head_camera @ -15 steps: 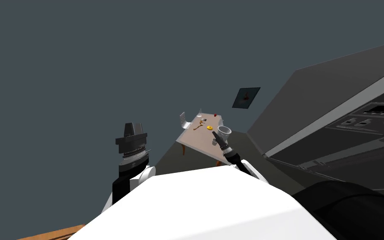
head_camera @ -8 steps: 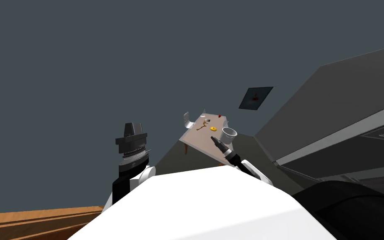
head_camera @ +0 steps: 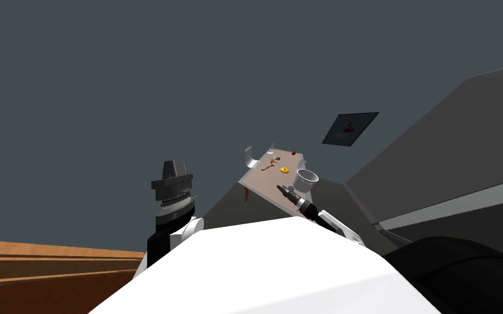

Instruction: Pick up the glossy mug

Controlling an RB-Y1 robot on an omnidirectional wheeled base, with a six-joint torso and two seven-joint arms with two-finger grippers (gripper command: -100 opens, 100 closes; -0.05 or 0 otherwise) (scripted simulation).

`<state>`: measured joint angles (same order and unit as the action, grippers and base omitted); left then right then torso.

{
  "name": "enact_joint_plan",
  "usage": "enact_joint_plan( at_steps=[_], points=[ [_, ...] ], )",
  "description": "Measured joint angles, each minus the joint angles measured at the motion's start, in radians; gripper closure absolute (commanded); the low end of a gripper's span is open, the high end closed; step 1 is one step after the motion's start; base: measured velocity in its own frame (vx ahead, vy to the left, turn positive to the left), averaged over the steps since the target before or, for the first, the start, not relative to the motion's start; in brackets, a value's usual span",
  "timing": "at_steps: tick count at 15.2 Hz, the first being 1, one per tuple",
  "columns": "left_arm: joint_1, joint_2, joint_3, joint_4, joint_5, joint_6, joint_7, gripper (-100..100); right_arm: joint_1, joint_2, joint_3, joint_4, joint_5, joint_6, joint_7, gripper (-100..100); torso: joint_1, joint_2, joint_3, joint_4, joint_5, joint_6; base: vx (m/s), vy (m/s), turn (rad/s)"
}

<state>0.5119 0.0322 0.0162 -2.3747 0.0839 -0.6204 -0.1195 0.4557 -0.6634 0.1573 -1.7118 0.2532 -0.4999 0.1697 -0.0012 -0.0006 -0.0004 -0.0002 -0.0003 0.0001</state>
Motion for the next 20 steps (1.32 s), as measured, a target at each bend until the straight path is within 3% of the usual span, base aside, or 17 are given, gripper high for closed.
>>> enact_joint_plan(
  at_steps=[6, 12, 15, 20],
  points=[
    [0.000, 0.000, 0.000, 0.000, 0.000, 0.000, 0.000, 0, -0.027, -0.097, 0.047, 0.152, 0.045, -0.012, 0.012, -100, -0.001, -0.001, 0.000, 0.000, 0.000, -0.001, 0.013, -0.012, 0.179],
    [0.000, 0.000, 0.000, 0.000, 0.000, 0.000, 0.000, 0, -0.040, -0.184, 0.095, 0.272, 0.090, -0.009, 0.026, -100, -0.001, -0.001, 0.000, 0.000, 0.000, -0.001, 0.013, -0.017, 0.173],
    [0.000, 0.000, 0.000, 0.000, 0.000, 0.000, 0.000, 0, -0.048, -0.205, 0.112, 0.314, 0.104, -0.004, 0.027, -100, 0.000, 0.000, 0.000, 0.000, 0.000, 0.000, 0.010, -0.014, 0.111],
    [0.000, 0.000, 0.000, 0.000, 0.000, 0.000, 0.000, 0, -0.088, -0.252, 0.165, 0.441, 0.142, -0.008, 0.035, -100, -0.001, -0.001, -0.001, 0.000, 0.000, -0.001, 0.015, -0.025, 0.196]
  ],
)
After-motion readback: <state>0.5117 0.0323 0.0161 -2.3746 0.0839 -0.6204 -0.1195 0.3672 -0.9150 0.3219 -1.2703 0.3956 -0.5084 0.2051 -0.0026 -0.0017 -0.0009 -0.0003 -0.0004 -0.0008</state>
